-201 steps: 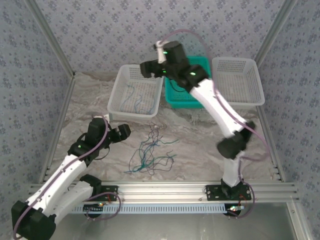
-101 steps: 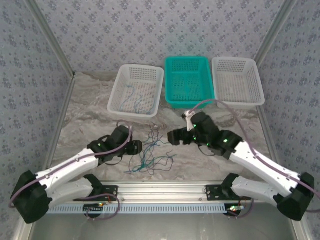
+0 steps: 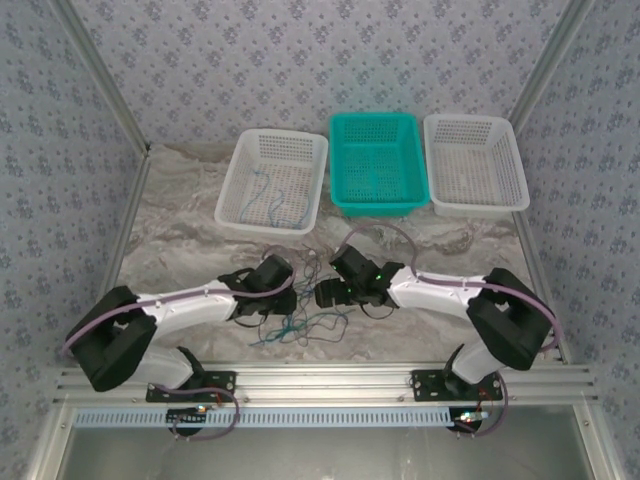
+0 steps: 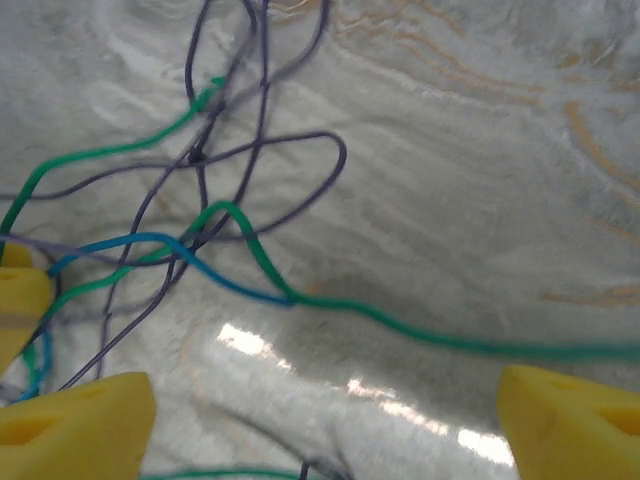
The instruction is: Untangle the cables
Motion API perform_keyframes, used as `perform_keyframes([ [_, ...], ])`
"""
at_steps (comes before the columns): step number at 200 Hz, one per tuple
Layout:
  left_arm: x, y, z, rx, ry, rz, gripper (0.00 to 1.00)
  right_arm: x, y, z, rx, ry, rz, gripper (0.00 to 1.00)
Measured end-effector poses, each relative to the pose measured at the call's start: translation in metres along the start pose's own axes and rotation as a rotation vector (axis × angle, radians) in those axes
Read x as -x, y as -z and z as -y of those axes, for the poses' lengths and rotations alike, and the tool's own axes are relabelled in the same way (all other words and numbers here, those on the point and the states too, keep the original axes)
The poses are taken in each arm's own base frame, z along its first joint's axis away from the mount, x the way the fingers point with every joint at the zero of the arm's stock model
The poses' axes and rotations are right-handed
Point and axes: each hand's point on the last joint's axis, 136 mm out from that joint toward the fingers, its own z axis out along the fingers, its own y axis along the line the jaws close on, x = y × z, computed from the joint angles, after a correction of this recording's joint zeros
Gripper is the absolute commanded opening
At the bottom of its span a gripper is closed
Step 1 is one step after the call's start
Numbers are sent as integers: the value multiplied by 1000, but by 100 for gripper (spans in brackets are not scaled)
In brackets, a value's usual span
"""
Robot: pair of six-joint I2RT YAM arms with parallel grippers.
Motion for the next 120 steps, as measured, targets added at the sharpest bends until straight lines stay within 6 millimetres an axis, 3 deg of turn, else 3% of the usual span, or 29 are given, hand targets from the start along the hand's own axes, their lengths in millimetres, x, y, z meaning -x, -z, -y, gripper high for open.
perform_keyframes([
  [17,7,-1,8,-28,8,19,0,8,-3,9,-20,-41,24,75],
  [44,21,1,23,-95,25,57,0,30,11,23,0,-92,110,94],
  [85,50,5,49,-222,64,110,0,64,65,29,33,-120,275,97],
  [120,71,13,71,-297,80,155,0,73,118,25,127,-183,409,96],
])
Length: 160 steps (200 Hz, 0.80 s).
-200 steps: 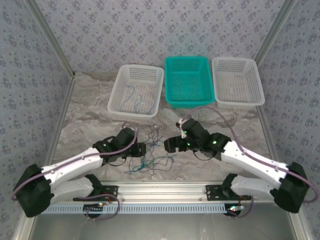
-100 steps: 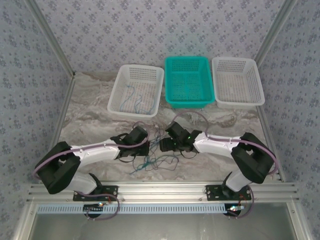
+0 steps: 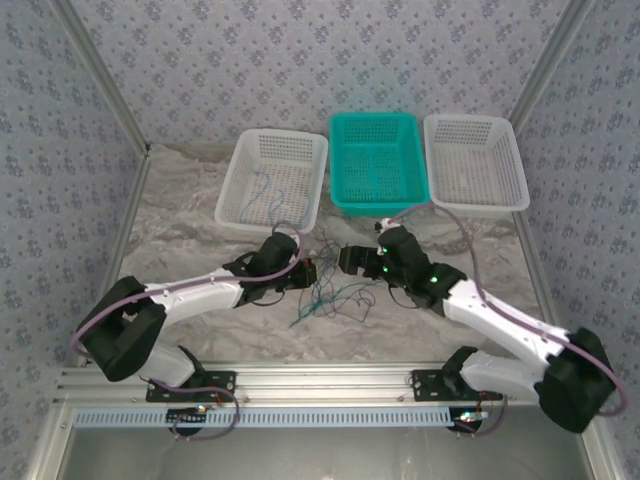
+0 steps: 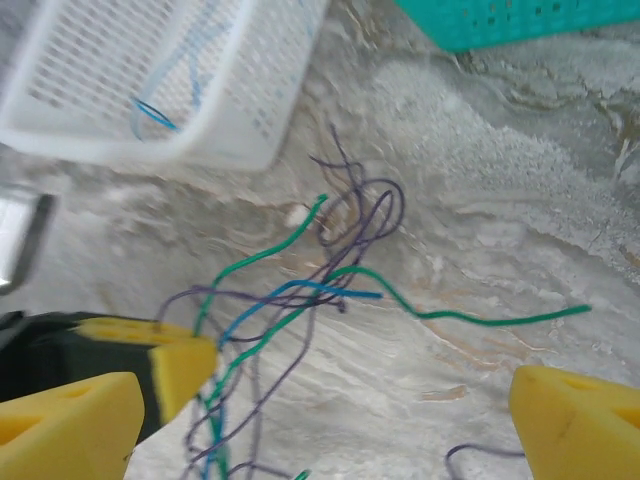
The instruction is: Untangle the cables
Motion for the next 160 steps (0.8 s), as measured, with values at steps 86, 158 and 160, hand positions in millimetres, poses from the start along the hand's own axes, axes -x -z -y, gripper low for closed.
perform_keyframes([
  [86,28,-20,23,-45,59,39,0,-71,22,17,34,-492,-123,100],
  [158,40,-22,46,-109,48,46,0,-78,-39,18,44,-650,-170,75],
  [160,40,-22,47,-111,47,46,0,-76,-41,18,48,-655,-165,70],
])
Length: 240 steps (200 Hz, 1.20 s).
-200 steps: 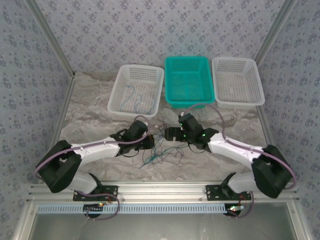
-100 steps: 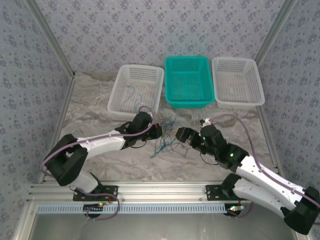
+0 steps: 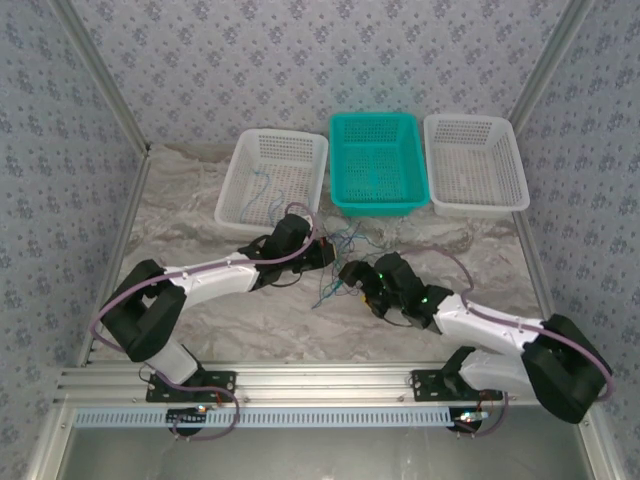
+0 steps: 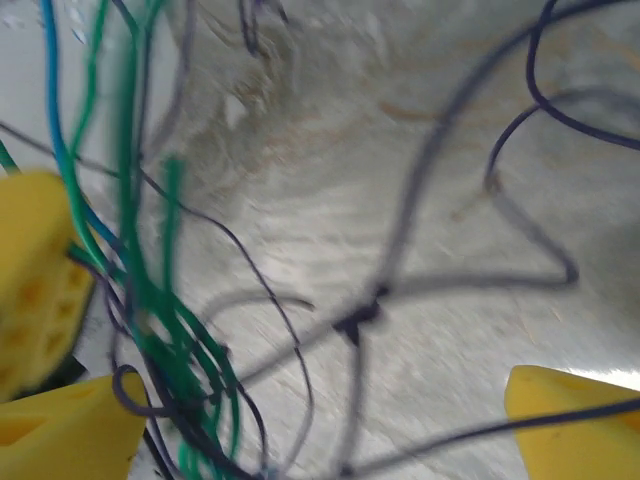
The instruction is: Untangle the cables
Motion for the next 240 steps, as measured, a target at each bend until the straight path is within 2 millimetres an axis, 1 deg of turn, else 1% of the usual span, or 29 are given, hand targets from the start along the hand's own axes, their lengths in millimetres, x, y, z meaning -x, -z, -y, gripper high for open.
perform_keyframes([
  [21,-5,0,4,-12,-6,-15,0,13,-5,-10,49,-9,25,27],
  [32,-6,-1,5,-15,-7,-19,0,18,-5,-14,71,-10,32,8],
  [38,-6,-1,5,-16,-8,-20,0,19,-4,-16,80,-8,37,0],
  [44,-6,-1,5,-16,-8,-20,3,21,-4,-18,89,-2,40,0],
  [48,-6,-1,5,-16,-8,-20,7,22,-4,-19,91,-5,42,0],
  [54,-6,-1,5,-16,-7,-19,16,22,-3,-19,94,-1,41,0],
  [63,-6,-1,6,-18,-12,-20,34,23,-1,-22,103,4,44,0],
  [68,-6,-1,7,-22,-12,-20,42,23,2,-24,110,4,47,0],
  [71,-5,0,8,-26,-18,-17,46,25,4,-26,119,5,51,0],
  [76,-5,0,9,-31,-18,-15,50,26,7,-29,131,5,56,0],
  [96,2,7,21,-77,-51,13,54,40,27,-45,203,-4,103,0],
  [105,7,19,32,-111,-84,36,56,50,39,-52,238,-14,136,0],
  [116,11,30,42,-139,-120,59,58,62,49,-54,255,-27,168,0],
  [120,15,41,49,-161,-143,80,59,67,53,-54,258,-32,184,0],
  [122,16,43,50,-164,-147,83,59,68,54,-53,257,-35,188,0],
  [130,21,59,61,-196,-187,117,59,76,60,-52,256,-43,205,0],
  [131,21,59,61,-196,-187,117,59,77,60,-52,256,-44,206,0],
  [148,24,96,80,-264,-281,172,59,92,69,-49,251,-68,230,0],
  [156,22,108,86,-293,-320,181,58,98,72,-48,250,-82,237,0],
  [167,18,118,92,-320,-367,177,59,102,74,-46,248,-93,238,0],
  [178,10,119,96,-336,-411,154,61,104,74,-46,247,-98,233,0],
  [192,-5,112,95,-342,-453,103,64,102,74,-47,248,-99,217,0],
  [208,-25,96,90,-342,-481,27,66,100,74,-49,251,-97,199,0],
  [228,-41,74,78,-323,-496,-46,67,98,72,-49,251,-97,184,0],
  [235,-46,66,75,-317,-500,-74,66,97,72,-49,250,-97,181,0],
  [240,-49,59,73,-314,-504,-92,64,96,72,-49,250,-97,177,0],
])
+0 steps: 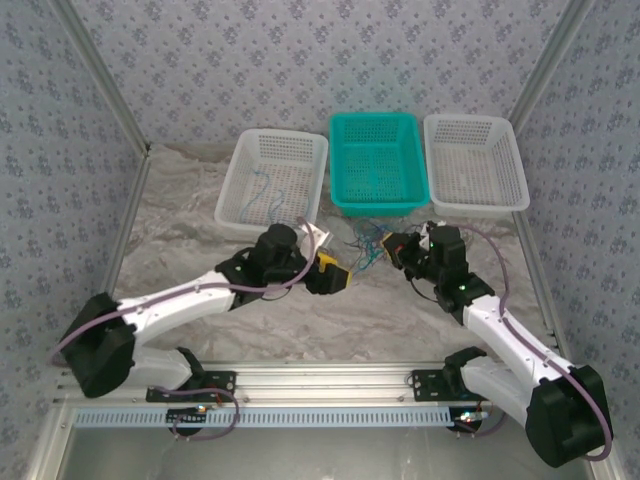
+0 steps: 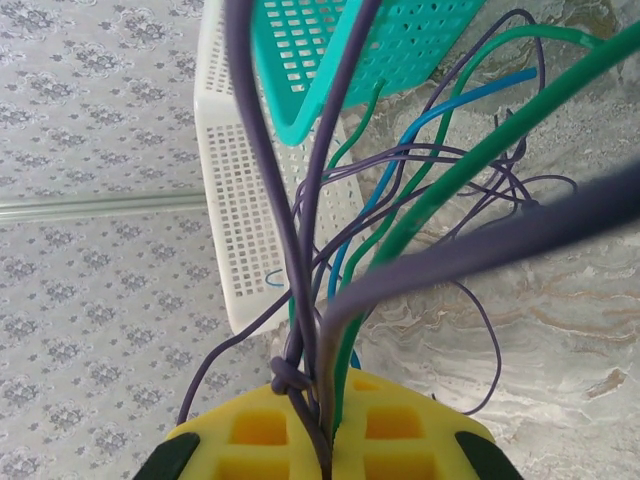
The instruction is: Untangle the cables
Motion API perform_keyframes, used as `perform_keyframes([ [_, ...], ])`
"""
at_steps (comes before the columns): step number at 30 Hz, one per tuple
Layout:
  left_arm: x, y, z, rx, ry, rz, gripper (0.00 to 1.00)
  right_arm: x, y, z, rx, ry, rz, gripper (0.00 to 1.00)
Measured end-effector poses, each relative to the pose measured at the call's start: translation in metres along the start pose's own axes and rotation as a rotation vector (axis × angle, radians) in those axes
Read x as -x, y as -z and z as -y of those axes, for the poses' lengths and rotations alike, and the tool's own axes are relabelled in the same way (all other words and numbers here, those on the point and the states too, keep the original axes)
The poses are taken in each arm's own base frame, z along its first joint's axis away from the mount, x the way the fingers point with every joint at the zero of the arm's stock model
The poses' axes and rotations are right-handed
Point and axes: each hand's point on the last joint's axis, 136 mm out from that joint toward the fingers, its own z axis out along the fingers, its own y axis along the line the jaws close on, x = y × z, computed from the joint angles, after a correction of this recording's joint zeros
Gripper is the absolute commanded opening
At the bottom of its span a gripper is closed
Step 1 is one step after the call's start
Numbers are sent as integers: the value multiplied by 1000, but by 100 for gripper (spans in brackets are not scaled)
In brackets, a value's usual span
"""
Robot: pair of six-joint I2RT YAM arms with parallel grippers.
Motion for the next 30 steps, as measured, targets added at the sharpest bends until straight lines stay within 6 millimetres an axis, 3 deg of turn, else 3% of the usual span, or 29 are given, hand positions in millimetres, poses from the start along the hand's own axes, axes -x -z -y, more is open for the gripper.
perform_keyframes([
  [3,-10,-25,-2,-31,0,-52,42,-1,0,0,0,-1,-8,0],
  [6,-13,-41,-1,-67,29,-49,7,-2,0,-2,1,-1,-11,0],
  [7,-13,-45,-2,-75,41,-40,0,-2,1,-2,-1,-1,-11,0],
  [13,-10,-39,-2,-69,40,-1,0,0,3,9,-53,-15,-4,0],
  [19,-2,-15,4,-34,30,42,0,28,24,44,-155,-79,84,0],
  [21,-9,-5,0,-10,37,49,0,43,33,62,-188,-119,141,0],
  [25,-23,15,-13,55,69,59,0,64,55,120,-325,-235,250,0],
  [30,-17,48,-32,134,128,155,0,78,78,155,-412,-305,327,0],
])
